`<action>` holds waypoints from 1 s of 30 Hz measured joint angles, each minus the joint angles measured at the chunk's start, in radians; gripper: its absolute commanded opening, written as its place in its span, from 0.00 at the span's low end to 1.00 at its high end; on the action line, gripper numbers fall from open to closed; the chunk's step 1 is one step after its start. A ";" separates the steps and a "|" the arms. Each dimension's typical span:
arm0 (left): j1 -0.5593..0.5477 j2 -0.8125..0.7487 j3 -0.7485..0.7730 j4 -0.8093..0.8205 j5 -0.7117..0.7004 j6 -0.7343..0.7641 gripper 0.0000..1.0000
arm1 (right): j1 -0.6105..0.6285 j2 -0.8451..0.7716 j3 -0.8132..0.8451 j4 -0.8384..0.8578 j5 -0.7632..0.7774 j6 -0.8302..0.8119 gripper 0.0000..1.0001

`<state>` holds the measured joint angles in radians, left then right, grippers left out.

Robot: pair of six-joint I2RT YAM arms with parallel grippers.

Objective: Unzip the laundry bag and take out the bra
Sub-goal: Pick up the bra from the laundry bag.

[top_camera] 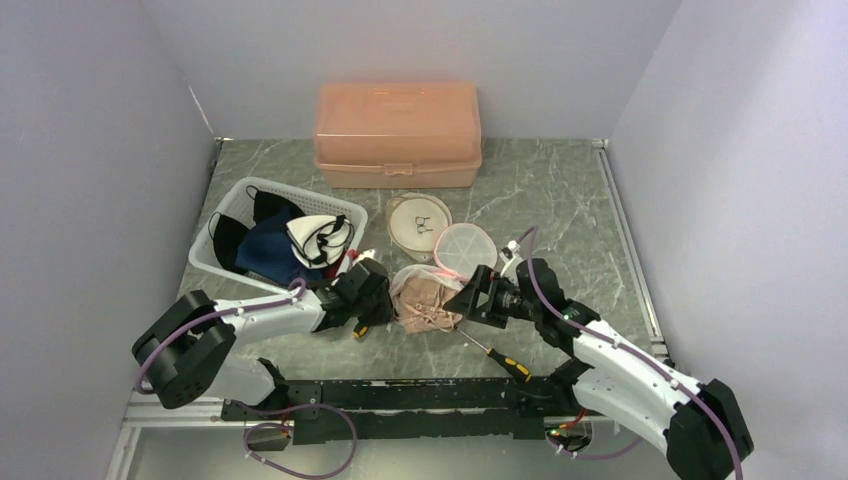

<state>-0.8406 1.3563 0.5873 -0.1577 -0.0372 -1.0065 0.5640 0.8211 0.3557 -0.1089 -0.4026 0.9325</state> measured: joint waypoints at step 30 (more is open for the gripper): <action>-0.067 0.040 0.013 0.065 0.017 0.053 0.15 | 0.100 0.465 0.093 0.232 0.066 0.116 0.29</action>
<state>-0.9073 1.3960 0.6006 -0.0925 -0.0200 -0.9531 0.6643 1.2858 0.4492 0.1226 -0.3367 1.0481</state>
